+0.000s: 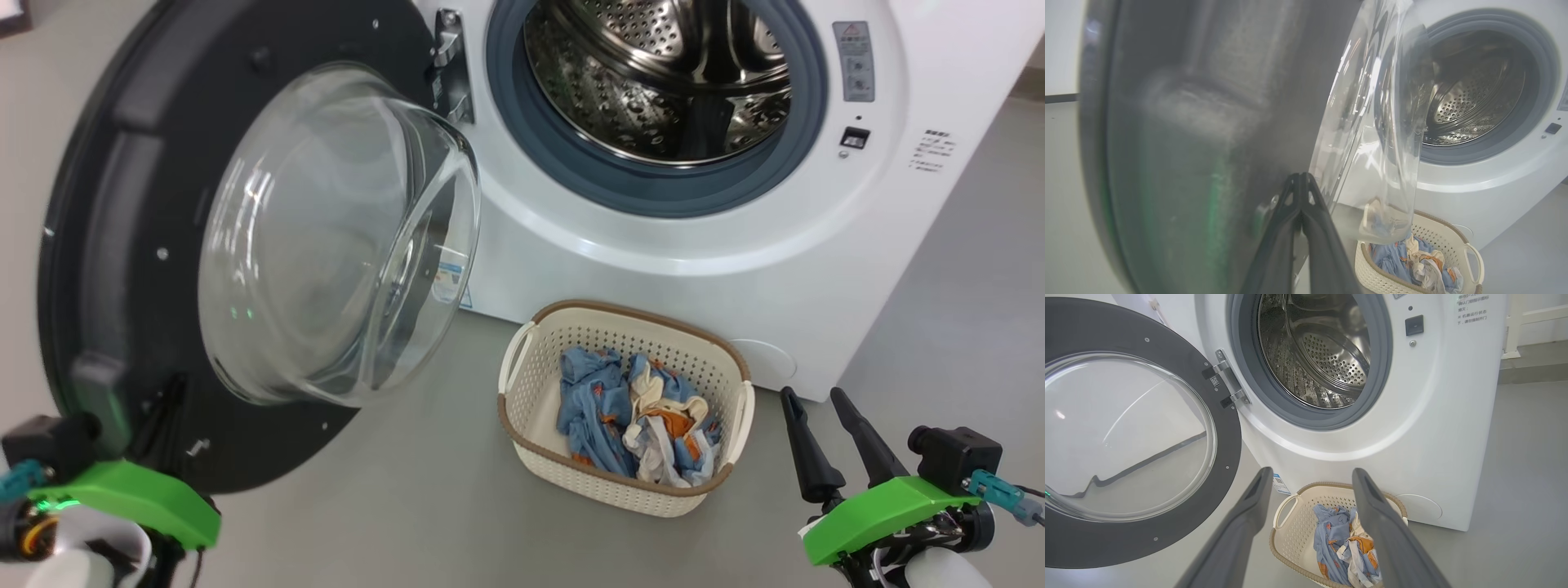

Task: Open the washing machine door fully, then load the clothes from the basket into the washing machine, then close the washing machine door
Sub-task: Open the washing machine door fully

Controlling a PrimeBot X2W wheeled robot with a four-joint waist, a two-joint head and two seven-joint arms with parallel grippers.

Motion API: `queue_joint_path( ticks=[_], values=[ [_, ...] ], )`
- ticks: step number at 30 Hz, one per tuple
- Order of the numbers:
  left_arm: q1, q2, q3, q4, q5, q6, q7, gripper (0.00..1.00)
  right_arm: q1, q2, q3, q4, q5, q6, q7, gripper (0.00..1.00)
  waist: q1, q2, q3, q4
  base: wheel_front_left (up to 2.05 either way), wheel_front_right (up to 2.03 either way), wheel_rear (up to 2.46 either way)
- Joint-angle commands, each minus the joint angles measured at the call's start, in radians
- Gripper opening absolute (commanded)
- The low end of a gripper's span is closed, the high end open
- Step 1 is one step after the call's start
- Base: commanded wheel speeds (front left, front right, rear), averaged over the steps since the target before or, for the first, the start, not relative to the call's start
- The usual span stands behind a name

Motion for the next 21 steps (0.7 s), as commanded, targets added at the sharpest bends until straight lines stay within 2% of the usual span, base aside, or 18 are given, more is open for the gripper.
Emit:
queue_joint_path(
  ticks=[1,12,21],
  values=[
    [-0.062,0.059,0.059,0.002,-0.006,0.006,-0.013,0.00,-0.034,-0.005,0.010,-0.024,-0.014,0.006,-0.012,1.00,0.0000,0.0000,0.014,0.012,0.00,0.00,0.00],
    [-0.255,0.117,0.025,0.241,0.036,-0.054,-0.039,0.00,-0.068,0.004,-0.009,-0.025,-0.029,0.006,-0.012,1.00,0.0000,0.0000,0.067,0.047,0.00,0.00,0.00],
    [-0.402,0.125,-0.003,0.424,0.048,-0.089,-0.071,0.00,-0.089,0.006,-0.013,-0.022,-0.033,0.006,-0.012,1.00,0.0000,0.0000,0.099,0.064,0.00,0.00,0.00]
  ],
)
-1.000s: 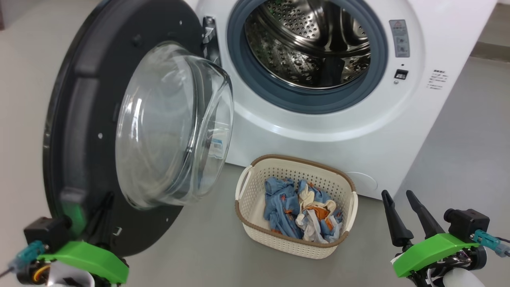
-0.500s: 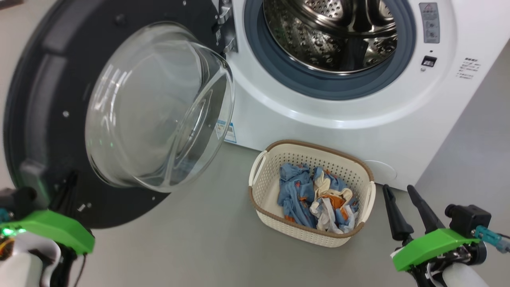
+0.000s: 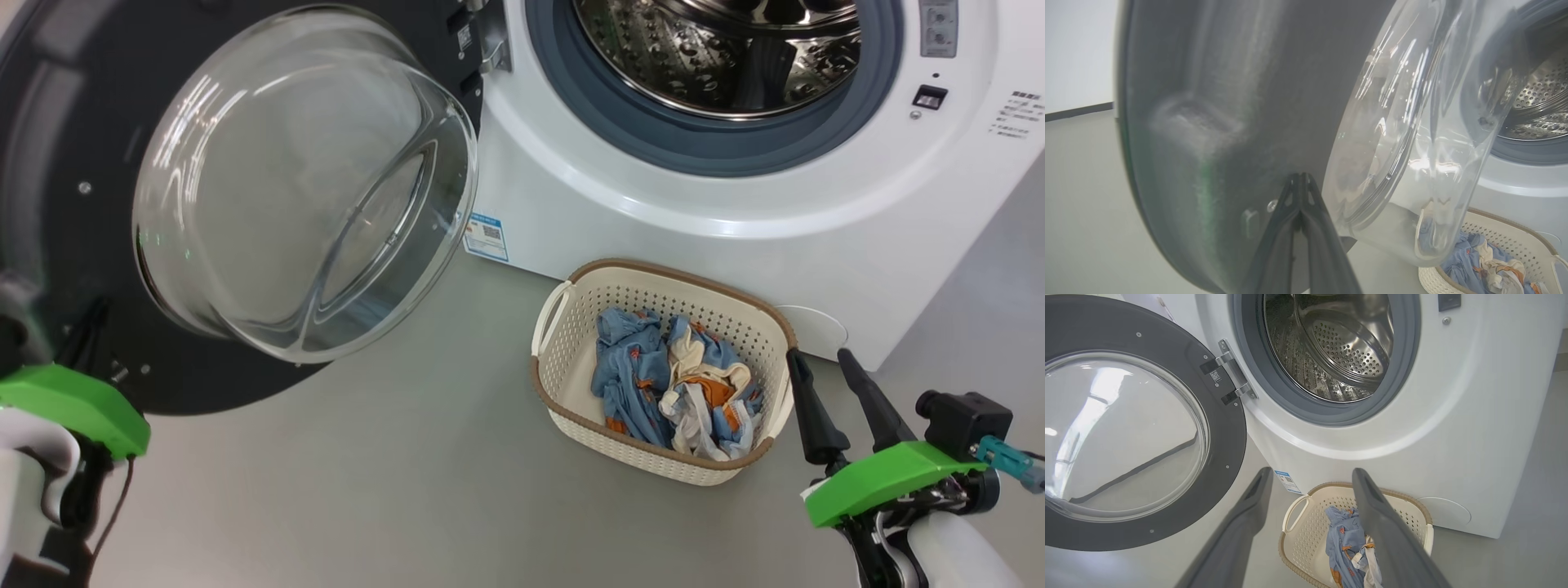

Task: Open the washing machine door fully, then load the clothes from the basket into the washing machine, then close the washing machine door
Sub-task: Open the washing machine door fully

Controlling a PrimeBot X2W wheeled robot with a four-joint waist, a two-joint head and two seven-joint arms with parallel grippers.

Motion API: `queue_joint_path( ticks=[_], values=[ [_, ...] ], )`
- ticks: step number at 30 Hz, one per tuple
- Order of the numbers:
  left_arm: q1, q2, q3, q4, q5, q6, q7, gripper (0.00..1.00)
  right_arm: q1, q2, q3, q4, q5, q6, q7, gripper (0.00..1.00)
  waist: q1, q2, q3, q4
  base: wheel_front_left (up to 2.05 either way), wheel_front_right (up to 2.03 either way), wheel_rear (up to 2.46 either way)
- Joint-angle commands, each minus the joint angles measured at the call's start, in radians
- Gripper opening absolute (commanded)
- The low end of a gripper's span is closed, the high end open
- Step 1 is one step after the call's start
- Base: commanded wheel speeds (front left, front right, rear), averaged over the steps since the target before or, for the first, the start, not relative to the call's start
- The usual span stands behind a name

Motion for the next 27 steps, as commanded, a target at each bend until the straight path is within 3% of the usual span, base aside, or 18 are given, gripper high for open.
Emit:
queue_joint_path(
  ticks=[1,14,27],
  values=[
    [-0.067,0.068,0.036,0.006,0.003,0.002,-0.014,0.00,-0.032,-0.001,0.013,-0.021,-0.013,0.006,-0.012,1.00,0.0000,0.0000,0.005,0.004,0.00,0.00,0.00],
    [-0.185,0.062,-0.018,0.202,0.016,-0.022,-0.056,0.00,-0.037,0.004,0.016,-0.016,-0.006,0.006,-0.012,1.00,0.0000,0.0000,0.000,-0.014,0.00,0.00,0.00],
    [-0.175,0.044,-0.060,0.246,-0.017,-0.029,-0.093,0.00,-0.020,0.001,0.009,-0.015,0.002,0.006,-0.012,1.00,0.0000,0.0000,-0.035,-0.009,0.00,0.00,0.00]
  ],
)
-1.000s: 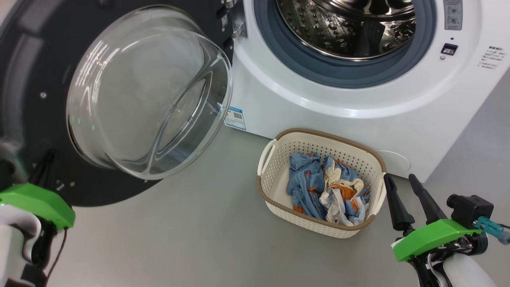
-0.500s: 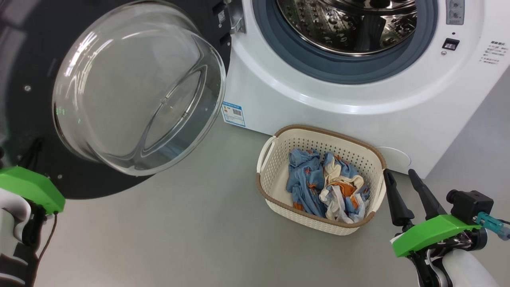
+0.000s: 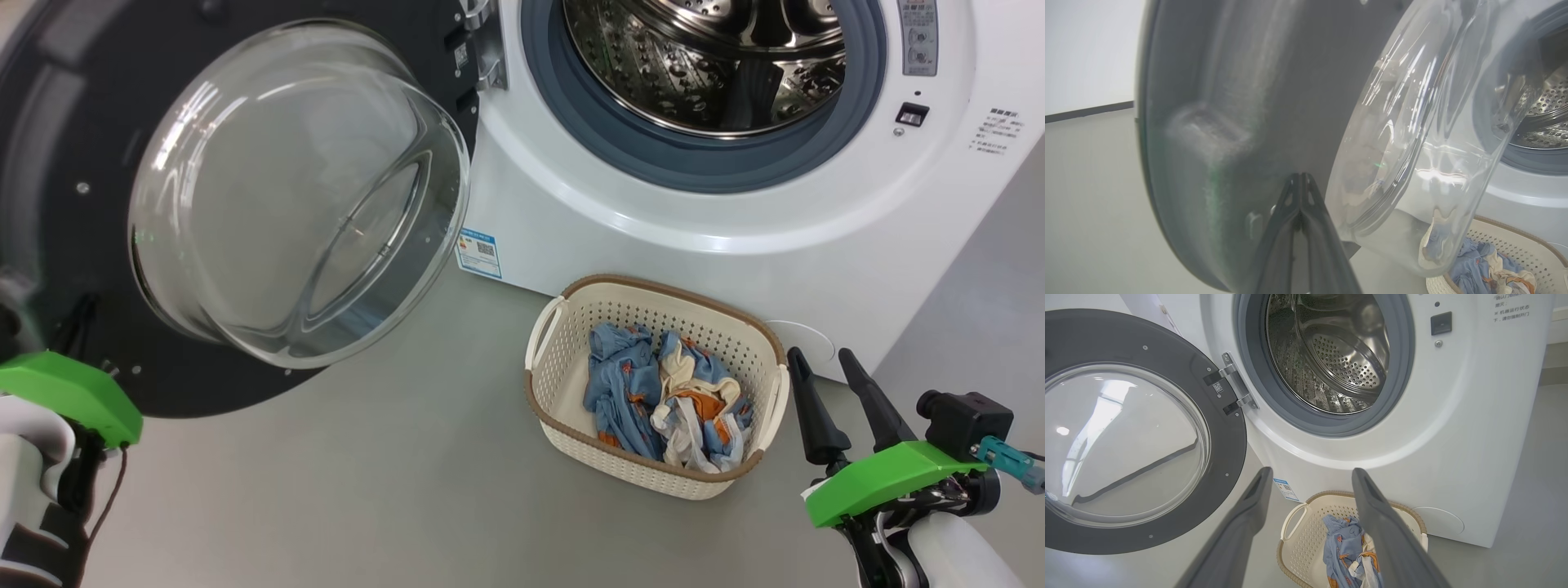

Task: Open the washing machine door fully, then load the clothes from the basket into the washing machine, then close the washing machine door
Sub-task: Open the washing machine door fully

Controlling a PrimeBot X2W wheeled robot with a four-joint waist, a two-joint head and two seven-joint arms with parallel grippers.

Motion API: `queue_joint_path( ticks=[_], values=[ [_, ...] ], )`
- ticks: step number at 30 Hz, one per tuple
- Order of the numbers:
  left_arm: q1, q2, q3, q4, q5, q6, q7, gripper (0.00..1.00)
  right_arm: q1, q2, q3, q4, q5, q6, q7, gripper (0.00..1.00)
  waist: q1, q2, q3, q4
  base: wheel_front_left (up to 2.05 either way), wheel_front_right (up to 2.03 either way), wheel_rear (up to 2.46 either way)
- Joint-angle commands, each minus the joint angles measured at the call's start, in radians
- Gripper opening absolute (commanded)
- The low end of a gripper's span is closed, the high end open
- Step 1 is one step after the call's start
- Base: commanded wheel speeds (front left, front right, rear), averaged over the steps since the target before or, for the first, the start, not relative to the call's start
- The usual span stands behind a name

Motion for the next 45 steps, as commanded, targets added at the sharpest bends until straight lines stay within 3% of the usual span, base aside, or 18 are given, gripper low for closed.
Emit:
queue_joint_path(
  ticks=[1,14,15,16,22,30,45],
  values=[
    [-0.020,0.051,0.017,-0.029,-0.015,0.001,-0.017,0.00,-0.014,-0.002,0.010,-0.020,0.002,0.006,-0.012,1.00,0.0000,-0.0001,-0.008,0.002,0.00,0.00,0.00],
    [0.106,0.058,-0.074,-0.212,-0.116,0.001,-0.043,0.00,0.010,-0.017,0.023,-0.026,-0.001,0.006,-0.012,1.00,0.0000,-0.0001,-0.062,-0.007,0.00,0.00,0.00],
    [0.129,0.061,-0.080,-0.246,-0.125,0.001,-0.046,0.61,0.012,-0.020,0.028,-0.032,-0.003,0.006,-0.012,1.00,0.0000,-0.0001,-0.071,-0.018,0.00,0.00,0.00],
    [0.141,0.061,-0.081,-0.266,-0.128,0.001,-0.047,1.00,0.013,-0.022,0.029,-0.035,-0.004,0.006,-0.012,1.00,0.0000,-0.0001,-0.075,-0.024,0.00,0.00,0.00],
    [0.208,0.052,-0.065,-0.396,-0.137,0.002,-0.050,1.00,0.022,-0.034,0.039,-0.044,-0.008,0.006,-0.012,1.00,0.0000,-0.0001,-0.095,-0.073,0.00,0.00,0.00],
    [0.335,0.020,-0.033,-0.603,-0.130,0.055,-0.051,1.00,0.025,-0.051,0.063,-0.052,-0.011,0.006,-0.012,1.00,0.0000,-0.0001,-0.117,-0.182,0.00,0.00,0.00],
    [0.472,-0.023,0.016,-0.771,-0.096,0.139,-0.051,1.00,0.004,-0.078,0.084,-0.058,-0.059,0.006,-0.012,1.00,0.0000,-0.0001,-0.123,-0.380,0.00,0.00,0.00]
  ],
)
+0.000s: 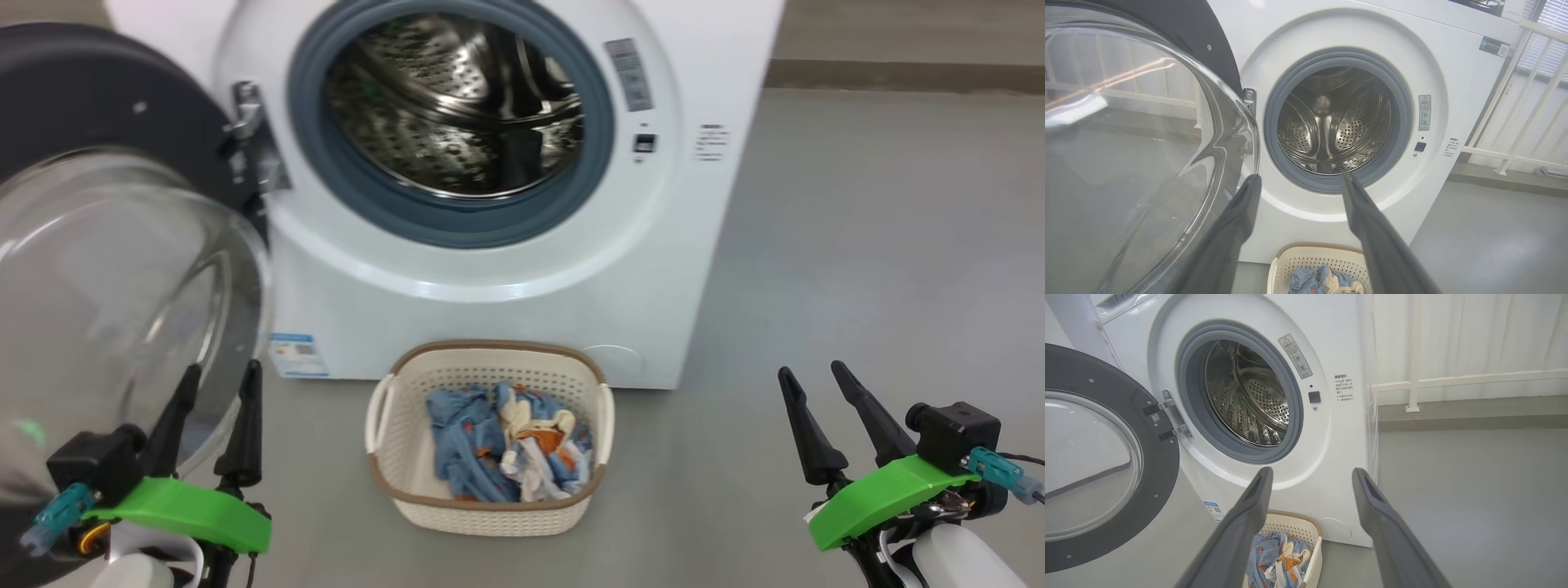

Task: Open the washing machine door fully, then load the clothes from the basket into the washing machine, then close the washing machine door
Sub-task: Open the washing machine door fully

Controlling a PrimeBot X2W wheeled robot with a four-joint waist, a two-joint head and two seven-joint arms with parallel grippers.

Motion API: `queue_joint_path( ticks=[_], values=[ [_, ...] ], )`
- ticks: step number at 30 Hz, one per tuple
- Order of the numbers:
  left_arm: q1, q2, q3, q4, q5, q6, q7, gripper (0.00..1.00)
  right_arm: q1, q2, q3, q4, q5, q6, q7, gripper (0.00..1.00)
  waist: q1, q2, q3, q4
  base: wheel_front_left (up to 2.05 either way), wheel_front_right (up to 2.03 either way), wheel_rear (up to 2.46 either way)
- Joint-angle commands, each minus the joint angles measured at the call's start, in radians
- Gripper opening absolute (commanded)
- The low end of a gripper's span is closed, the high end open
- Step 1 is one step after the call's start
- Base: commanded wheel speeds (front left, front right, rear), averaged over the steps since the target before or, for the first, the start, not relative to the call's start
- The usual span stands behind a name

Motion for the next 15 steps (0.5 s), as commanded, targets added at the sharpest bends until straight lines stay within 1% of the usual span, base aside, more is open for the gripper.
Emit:
queue_joint_path(
  ticks=[1,5,8,15],
  values=[
    [-0.016,0.026,0.045,-0.033,0.010,0.008,-0.009,1.00,-0.024,-0.014,0.016,-0.027,-0.018,0.006,-0.012,1.00,0.0000,0.0000,-0.002,-0.063,0.00,0.00,0.00],
    [0.017,0.009,0.058,-0.064,0.021,0.016,-0.009,1.00,-0.030,-0.018,0.019,-0.031,-0.026,0.006,-0.012,1.00,0.0000,0.0000,-0.002,-0.106,0.00,0.00,0.00],
    [0.045,-0.016,0.072,-0.084,0.021,0.018,-0.009,1.00,-0.036,-0.020,0.014,-0.035,-0.033,0.006,-0.012,1.00,0.0000,0.0000,-0.004,-0.134,0.00,0.00,0.00],
    [0.093,-0.038,0.108,-0.118,0.041,0.015,-0.009,1.00,-0.036,-0.027,0.001,-0.045,-0.041,0.006,-0.012,1.00,0.0000,0.0000,-0.003,-0.169,0.00,0.00,0.00]
  ],
)
